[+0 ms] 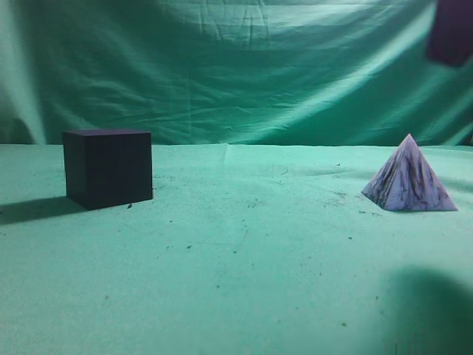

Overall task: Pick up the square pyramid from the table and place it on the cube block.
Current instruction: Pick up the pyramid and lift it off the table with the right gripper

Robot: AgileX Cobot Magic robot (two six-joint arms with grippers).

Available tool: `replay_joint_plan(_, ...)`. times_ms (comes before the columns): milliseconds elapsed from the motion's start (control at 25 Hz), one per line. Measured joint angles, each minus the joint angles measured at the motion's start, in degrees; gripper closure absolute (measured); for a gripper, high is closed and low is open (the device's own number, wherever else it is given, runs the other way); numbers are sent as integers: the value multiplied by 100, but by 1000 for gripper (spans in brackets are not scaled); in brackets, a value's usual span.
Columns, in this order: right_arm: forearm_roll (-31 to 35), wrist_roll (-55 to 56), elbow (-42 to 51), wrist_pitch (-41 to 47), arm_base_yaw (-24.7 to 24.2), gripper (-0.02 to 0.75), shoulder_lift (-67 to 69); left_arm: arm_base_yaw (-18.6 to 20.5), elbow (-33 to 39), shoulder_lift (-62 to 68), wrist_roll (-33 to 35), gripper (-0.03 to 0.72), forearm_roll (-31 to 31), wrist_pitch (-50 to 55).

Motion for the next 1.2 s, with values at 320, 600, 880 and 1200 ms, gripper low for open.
replay_joint_plan(320, -92, 228, -549, -299, 110, 195, 1059, 0, 0, 0, 0, 688, 0, 0)
replay_joint_plan(600, -1359, 2219, -569, -499, 119, 92, 1509, 0, 0, 0, 0, 688, 0, 0)
replay_joint_plan(880, -1634, 2709, -572, -708, 119, 92, 2269, 0, 0, 0, 0, 688, 0, 0)
replay_joint_plan(1200, -1622, 2766, -629, -1140, 132, 274, 2539, 0, 0, 0, 0, 688, 0, 0)
